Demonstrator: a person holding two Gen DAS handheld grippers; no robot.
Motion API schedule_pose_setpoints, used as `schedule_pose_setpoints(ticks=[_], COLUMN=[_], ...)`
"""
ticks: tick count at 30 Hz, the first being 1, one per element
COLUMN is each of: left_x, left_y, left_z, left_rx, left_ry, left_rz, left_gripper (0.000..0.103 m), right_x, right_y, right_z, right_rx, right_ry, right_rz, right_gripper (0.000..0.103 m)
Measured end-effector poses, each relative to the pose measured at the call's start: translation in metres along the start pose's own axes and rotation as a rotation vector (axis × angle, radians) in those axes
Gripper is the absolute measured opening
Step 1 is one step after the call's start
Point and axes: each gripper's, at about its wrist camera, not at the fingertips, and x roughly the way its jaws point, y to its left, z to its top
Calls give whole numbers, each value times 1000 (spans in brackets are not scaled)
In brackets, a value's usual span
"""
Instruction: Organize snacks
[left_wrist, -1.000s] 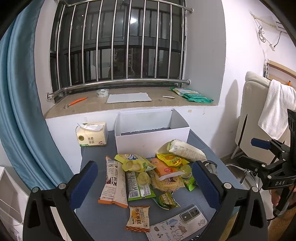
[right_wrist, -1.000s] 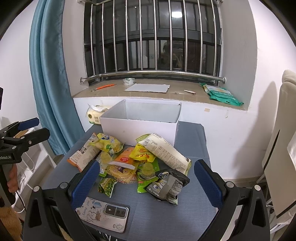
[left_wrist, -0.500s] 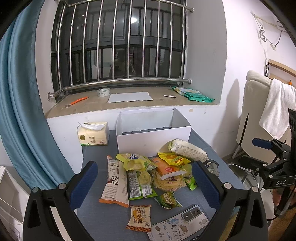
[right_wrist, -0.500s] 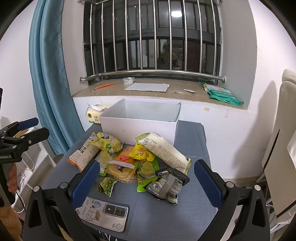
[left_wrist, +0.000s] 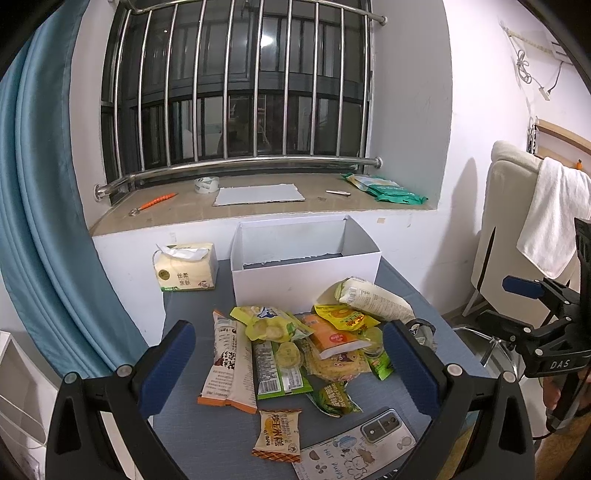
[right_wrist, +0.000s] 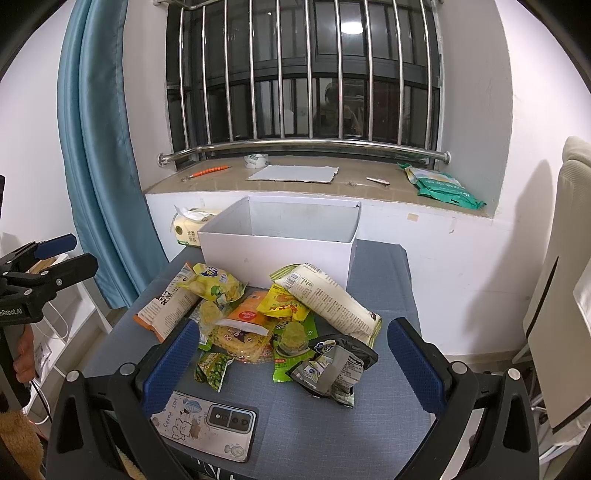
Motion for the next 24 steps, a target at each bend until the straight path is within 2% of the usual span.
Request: schedule_pose_setpoints(ticks=[24], left_x=[0], left_y=[-1], left_z=[-1], left_rx=[1], left_ry=[3], left_rz=[6], left_gripper=[103], right_x=[-1], right_y=[-2], right_z=[-1], right_rx=[2], right_ry=[-2], right_rz=[1], right_gripper=[103])
